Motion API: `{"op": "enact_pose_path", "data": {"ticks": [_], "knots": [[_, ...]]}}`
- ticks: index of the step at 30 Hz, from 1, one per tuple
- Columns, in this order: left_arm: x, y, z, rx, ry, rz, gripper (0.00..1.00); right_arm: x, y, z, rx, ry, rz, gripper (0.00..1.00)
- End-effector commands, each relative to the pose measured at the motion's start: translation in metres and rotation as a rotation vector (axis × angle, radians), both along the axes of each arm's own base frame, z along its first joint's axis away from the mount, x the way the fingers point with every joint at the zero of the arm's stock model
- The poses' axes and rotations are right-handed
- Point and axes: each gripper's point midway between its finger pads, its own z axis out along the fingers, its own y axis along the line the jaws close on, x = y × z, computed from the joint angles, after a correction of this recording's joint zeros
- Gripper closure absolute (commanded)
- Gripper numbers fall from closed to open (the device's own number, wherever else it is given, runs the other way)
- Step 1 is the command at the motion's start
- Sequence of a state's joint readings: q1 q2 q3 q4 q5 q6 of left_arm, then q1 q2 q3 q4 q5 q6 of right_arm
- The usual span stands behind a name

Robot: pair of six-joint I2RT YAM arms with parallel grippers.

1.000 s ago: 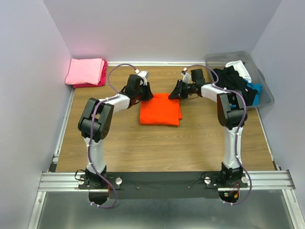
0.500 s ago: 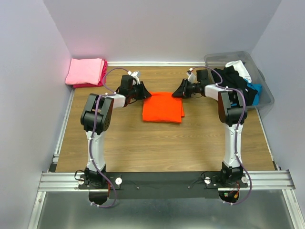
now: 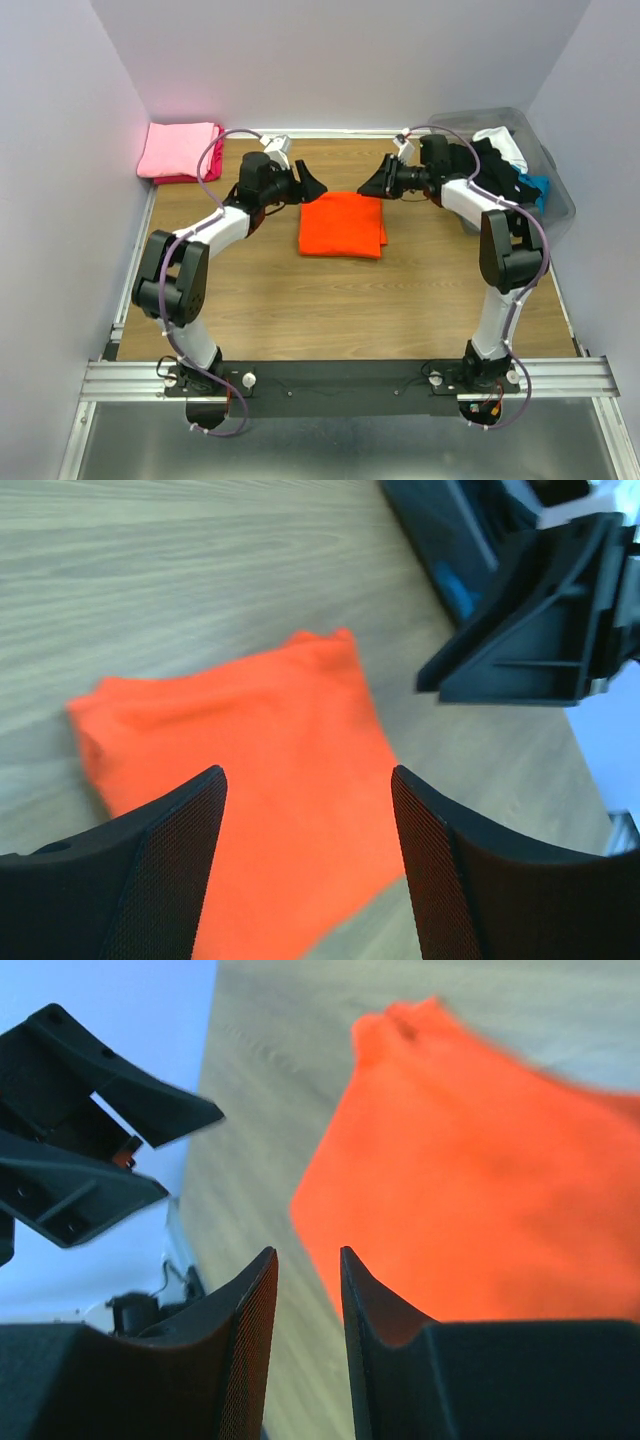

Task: Fold and stack the t-shirts
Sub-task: Fold the tshirt

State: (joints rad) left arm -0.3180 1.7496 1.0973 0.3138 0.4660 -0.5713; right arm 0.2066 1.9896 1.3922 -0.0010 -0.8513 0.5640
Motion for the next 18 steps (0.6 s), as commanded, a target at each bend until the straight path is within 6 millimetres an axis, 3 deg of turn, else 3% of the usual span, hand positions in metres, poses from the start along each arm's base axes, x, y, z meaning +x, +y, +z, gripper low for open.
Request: {"op": "enact_pose_path", "data": {"ticks": [1, 5, 9, 11, 15, 18], "knots": [[-0.045, -0.012, -0.024, 0.035, 0.063, -0.066, 0.32, -0.047, 0.027, -0.010, 0.041, 0.069, 0.097, 0.61], [-0.067, -0.003, -0.060, 0.078, 0.135, -0.053, 0.46, -0.068, 0.032, -0.032, 0.053, 0.117, 0.103, 0.61], [-0.078, 0.003, -0.101, 0.112, 0.228, -0.042, 0.60, -0.087, 0.025, -0.077, 0.018, 0.200, 0.106, 0.61], [-0.086, 0.004, -0.117, 0.110, 0.288, -0.036, 0.62, -0.096, 0.020, -0.103, -0.005, 0.254, 0.101, 0.62], [-0.103, 0.012, -0.140, 0.123, 0.367, -0.015, 0.63, -0.101, 0.001, -0.136, -0.047, 0.301, 0.053, 0.63], [-0.116, 0.018, -0.144, 0.122, 0.394, 0.002, 0.64, -0.095, -0.023, -0.141, -0.045, 0.306, 0.001, 0.63]]}}
